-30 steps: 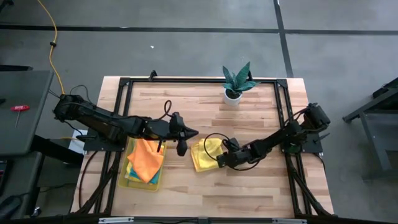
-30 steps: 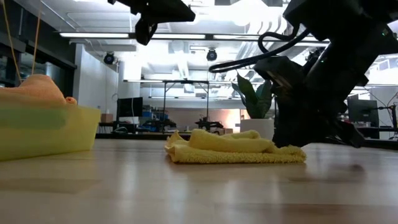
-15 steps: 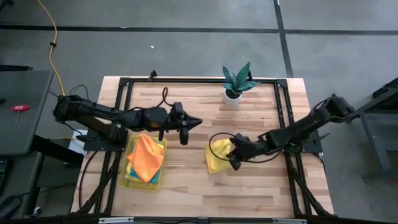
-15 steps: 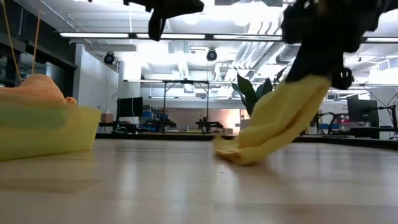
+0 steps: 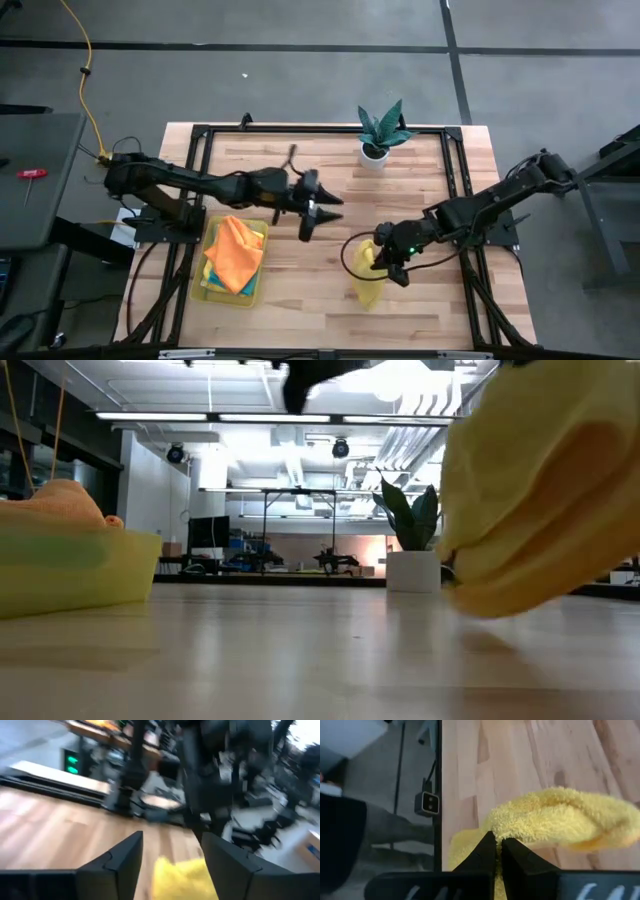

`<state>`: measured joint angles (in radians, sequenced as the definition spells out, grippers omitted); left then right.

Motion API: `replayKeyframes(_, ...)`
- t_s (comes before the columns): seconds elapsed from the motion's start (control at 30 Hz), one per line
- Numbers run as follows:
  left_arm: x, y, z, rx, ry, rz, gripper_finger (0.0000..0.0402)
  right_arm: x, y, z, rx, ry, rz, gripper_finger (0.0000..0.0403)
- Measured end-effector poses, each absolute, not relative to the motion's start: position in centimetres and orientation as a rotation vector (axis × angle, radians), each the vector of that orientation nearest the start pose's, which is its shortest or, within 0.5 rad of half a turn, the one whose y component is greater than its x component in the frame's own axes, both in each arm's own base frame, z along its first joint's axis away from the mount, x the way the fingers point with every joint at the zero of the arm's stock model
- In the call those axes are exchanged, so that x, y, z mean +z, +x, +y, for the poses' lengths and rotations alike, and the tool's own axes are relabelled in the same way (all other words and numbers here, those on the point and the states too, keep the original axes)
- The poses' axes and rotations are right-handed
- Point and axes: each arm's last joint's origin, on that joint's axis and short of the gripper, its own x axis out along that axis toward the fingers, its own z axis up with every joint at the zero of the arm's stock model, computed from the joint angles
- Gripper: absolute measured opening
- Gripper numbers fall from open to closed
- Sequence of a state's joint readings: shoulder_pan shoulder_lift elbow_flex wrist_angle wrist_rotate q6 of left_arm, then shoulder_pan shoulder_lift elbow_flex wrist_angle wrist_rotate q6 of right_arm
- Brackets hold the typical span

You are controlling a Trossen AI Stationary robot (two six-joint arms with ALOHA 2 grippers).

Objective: Fold microfiber towels
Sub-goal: Stack the yellow microfiber cloth on top of the orange microfiber cloth

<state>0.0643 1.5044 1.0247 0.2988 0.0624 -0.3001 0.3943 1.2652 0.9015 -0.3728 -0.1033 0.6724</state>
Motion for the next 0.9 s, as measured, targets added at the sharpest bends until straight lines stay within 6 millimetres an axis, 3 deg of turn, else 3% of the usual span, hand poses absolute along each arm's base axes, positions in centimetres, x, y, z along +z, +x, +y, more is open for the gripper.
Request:
replayKeyframes(0.23, 27.8, 39.7, 0.9, -0.181, -0.232, 0.226, 0.022, 28.8, 24.2, 10.2, 0.196, 0.426, 0.862, 0.0)
replayKeyframes(0.5, 27.2, 44.9, 0.8, -0.281, -0.13, 0.216, 0.0223, 29.8, 24.2, 10.5, 0.28, 0.421, 0.862, 0.0)
replayKeyframes(0.63, 26.0, 45.8, 0.8, -0.345, -0.129, 0.29, 0.0222, 29.7, 24.1, 10.7, 0.284, 0.425, 0.866, 0.0)
replayKeyframes(0.9, 24.1, 45.2, 0.7, -0.441, -0.114, 0.457, 0.022, 29.7, 23.8, 11.2, 0.284, 0.417, 0.872, 0.0)
